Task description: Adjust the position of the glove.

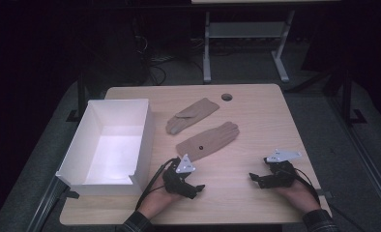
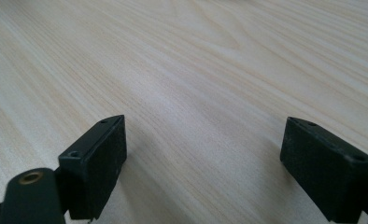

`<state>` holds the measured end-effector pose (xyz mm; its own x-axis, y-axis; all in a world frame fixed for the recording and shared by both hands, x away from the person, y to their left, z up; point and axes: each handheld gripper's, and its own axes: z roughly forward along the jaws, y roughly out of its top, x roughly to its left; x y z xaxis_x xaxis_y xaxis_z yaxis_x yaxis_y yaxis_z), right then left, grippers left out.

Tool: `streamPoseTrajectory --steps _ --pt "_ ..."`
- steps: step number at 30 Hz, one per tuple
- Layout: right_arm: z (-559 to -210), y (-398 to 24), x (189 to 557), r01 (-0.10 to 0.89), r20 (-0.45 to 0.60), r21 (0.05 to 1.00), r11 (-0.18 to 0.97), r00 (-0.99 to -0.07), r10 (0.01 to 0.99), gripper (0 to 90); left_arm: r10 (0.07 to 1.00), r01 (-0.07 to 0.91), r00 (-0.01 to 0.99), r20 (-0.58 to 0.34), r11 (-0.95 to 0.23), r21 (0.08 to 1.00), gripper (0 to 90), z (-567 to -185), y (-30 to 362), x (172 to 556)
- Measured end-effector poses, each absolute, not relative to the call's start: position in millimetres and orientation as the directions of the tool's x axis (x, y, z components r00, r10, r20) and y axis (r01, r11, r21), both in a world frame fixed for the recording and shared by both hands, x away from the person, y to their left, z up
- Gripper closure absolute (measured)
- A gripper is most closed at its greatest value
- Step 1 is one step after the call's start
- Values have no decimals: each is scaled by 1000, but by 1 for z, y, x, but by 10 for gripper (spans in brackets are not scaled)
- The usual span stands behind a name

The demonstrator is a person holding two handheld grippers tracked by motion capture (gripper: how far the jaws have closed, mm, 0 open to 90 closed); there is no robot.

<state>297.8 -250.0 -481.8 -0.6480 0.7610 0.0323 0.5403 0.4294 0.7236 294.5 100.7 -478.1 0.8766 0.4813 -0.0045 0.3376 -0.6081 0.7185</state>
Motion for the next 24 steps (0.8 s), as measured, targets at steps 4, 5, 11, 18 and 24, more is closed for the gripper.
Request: streamPoseTrajectory --steps 4,5,11,18,24 --pt "-482 -250 298 541 33 723 429 -648 761 143 481 338 877 -6 -608 718 130 -478 101 295" --pt "-482 -250 298 541 33 723 429 -648 761 142 484 340 875 -5 -607 718 131 -478 101 295" --pt "-482 -250 298 540 32 724 429 -647 762 142 501 372 865 -18 -618 693 137 -474 97 297" --pt "-482 -249 298 543 39 721 429 -650 759 141 491 392 869 -60 -610 689 145 -462 92 301" --pt "-482 -248 298 540 38 723 430 -653 756 141 498 390 865 -63 -587 709 145 -454 92 310"
